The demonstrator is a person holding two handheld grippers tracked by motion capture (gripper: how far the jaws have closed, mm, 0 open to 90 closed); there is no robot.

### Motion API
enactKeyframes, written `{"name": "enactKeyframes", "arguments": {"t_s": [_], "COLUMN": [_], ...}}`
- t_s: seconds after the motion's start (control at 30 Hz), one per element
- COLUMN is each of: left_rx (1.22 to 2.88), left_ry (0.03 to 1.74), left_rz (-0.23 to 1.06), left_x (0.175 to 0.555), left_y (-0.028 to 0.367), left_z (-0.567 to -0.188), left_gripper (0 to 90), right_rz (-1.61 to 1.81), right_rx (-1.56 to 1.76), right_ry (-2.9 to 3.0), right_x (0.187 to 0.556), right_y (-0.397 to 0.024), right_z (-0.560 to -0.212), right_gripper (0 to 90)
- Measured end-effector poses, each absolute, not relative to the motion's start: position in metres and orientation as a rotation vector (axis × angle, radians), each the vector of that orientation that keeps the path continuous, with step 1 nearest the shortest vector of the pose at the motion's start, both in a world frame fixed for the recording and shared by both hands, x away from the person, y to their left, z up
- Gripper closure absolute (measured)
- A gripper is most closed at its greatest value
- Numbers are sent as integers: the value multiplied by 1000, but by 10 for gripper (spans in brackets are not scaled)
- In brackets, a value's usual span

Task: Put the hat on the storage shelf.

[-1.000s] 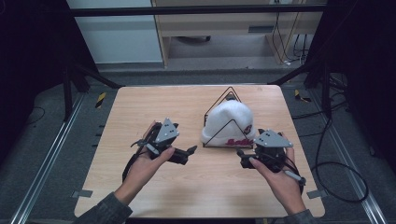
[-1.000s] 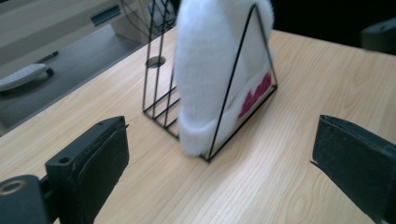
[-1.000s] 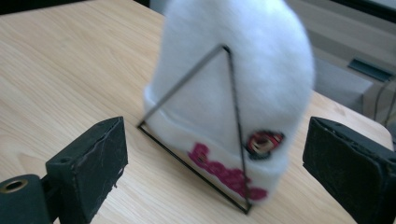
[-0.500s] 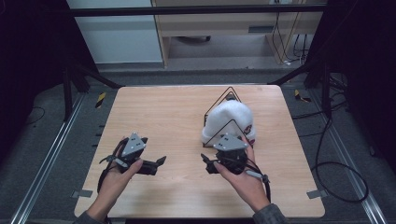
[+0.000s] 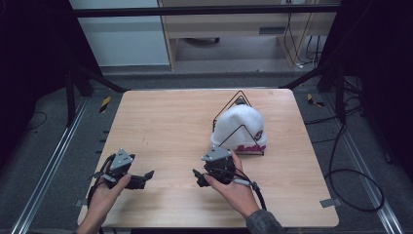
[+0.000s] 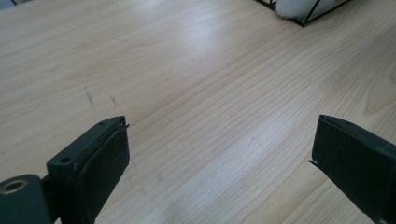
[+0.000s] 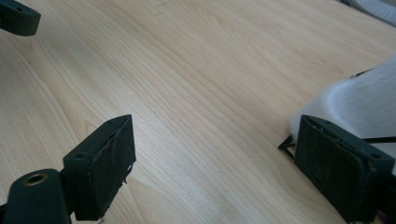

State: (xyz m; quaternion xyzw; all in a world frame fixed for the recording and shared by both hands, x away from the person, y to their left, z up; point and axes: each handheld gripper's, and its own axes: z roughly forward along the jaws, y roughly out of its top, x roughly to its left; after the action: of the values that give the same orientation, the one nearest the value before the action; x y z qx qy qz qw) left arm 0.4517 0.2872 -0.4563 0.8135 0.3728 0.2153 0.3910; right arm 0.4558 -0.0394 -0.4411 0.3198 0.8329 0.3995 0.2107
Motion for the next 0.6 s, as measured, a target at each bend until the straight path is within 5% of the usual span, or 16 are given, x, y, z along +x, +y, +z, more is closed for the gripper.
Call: {"name": "enactKeyframes", "arguments": {"t_s": [0.6], "left_rx": [2073], "left_ry": [1043], "left_rz": [542], "left_x": [461], "left_y": [311], "left_z": [-488], "left_gripper": [42], "right_rz": [1085], "right_rx": [931], "right_ry": [2441], "right_x": [474], "right_y": [-10], "right_z": [-476], "right_gripper": [127]}}
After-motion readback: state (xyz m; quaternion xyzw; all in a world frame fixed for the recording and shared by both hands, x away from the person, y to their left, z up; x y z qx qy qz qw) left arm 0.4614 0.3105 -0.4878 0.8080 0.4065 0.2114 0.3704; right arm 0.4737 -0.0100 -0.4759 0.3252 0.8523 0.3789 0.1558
